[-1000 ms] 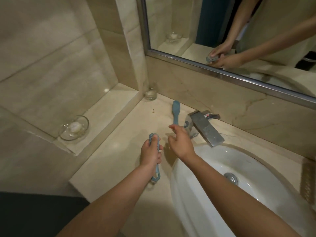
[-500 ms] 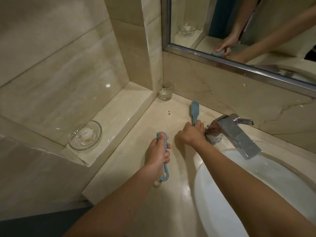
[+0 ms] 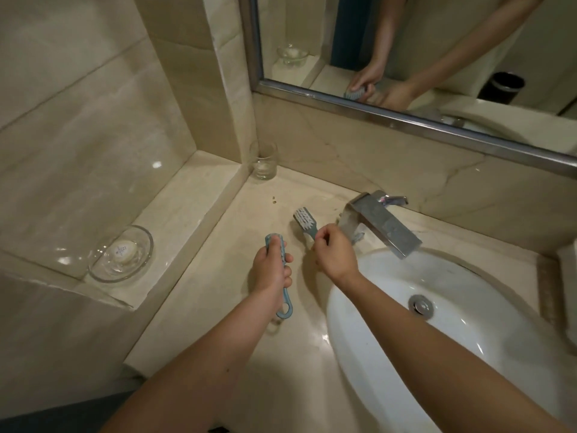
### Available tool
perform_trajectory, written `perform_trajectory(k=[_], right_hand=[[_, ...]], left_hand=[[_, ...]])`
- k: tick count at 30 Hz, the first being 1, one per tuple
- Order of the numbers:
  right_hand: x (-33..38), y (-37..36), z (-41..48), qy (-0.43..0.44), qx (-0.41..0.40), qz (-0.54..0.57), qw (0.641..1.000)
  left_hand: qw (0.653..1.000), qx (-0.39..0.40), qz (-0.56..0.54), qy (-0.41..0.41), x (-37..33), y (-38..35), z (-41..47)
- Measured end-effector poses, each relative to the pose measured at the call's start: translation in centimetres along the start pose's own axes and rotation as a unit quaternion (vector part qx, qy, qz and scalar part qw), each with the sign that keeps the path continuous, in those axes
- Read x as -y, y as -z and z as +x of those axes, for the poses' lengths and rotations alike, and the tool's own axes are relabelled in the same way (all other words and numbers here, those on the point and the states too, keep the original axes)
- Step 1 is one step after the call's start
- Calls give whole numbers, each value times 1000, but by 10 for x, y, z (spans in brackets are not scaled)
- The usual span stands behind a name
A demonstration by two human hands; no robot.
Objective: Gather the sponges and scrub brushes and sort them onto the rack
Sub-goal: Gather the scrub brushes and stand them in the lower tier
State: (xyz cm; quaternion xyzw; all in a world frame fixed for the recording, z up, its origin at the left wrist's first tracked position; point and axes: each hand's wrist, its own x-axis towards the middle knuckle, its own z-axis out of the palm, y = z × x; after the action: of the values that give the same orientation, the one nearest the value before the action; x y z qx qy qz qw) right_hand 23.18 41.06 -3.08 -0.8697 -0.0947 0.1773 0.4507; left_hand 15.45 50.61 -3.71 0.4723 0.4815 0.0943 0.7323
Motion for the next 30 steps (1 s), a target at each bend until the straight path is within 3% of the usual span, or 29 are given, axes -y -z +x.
perform_trajectory(k=[10,20,30], right_hand=[[-63,77,-79,-111,-26,62,992],[-119,187,-135,-109,-150,56,981],[-181,272,-198,-155,-207,93,962]], left_hand=[[993,86,78,4,53,-57,-54],[981,173,90,22,86,-139,-140],[963,228,138,34,133,-212,-225]])
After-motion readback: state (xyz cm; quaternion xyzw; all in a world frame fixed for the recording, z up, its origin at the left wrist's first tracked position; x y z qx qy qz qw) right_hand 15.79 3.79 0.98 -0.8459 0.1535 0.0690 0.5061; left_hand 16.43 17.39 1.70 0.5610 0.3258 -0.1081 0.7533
